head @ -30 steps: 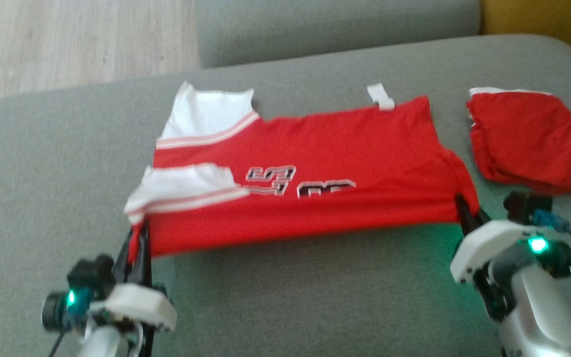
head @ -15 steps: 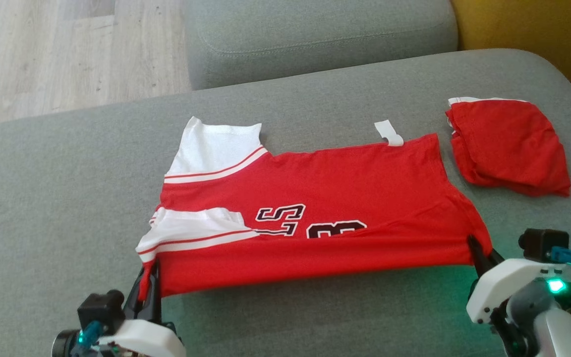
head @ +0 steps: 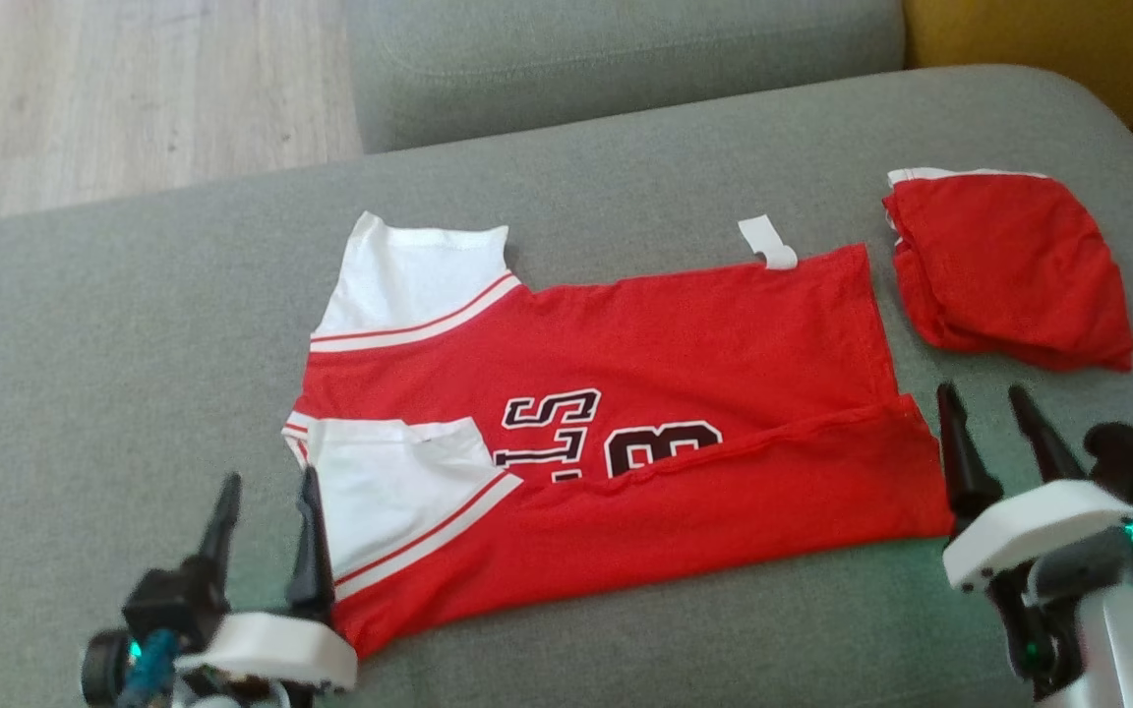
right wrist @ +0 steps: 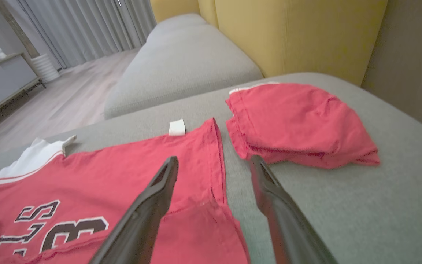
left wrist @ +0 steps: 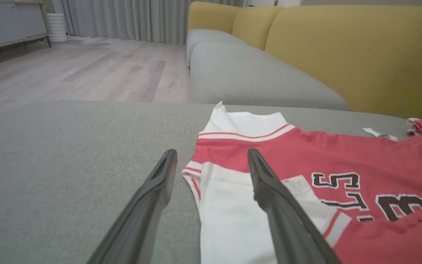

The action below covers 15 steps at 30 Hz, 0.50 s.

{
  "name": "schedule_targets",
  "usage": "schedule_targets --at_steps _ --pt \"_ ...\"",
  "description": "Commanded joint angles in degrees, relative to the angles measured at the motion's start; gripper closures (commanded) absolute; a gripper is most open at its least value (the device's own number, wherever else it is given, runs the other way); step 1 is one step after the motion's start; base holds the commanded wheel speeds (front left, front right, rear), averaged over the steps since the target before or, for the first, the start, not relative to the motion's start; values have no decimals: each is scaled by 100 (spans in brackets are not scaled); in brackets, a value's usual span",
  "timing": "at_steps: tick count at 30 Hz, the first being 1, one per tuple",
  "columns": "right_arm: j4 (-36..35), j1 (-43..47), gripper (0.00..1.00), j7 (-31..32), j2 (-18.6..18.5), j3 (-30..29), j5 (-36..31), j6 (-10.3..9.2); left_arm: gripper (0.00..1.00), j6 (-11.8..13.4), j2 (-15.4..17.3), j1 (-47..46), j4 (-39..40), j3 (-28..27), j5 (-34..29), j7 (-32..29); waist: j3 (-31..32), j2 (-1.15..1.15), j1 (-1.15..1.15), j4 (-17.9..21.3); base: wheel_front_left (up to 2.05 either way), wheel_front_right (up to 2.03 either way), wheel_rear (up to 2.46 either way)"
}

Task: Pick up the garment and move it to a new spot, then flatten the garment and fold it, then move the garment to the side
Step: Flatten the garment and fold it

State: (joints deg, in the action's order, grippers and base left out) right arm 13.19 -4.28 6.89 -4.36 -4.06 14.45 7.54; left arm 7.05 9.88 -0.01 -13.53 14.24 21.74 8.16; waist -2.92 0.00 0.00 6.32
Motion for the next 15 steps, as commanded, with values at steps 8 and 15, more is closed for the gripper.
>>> schedule_targets --at_steps 8,15 --pt "-445 -734 0 -851 11 149 -162 -5 0 -136 103 -988 558 -406 -5 512 -385 0 0 36 0 0 0" --pt "-473 -1295 0 -1036 33 260 -268 -5 0 -461 560 -2112 563 -272 -214 36 -958 0 0 87 0 0 0"
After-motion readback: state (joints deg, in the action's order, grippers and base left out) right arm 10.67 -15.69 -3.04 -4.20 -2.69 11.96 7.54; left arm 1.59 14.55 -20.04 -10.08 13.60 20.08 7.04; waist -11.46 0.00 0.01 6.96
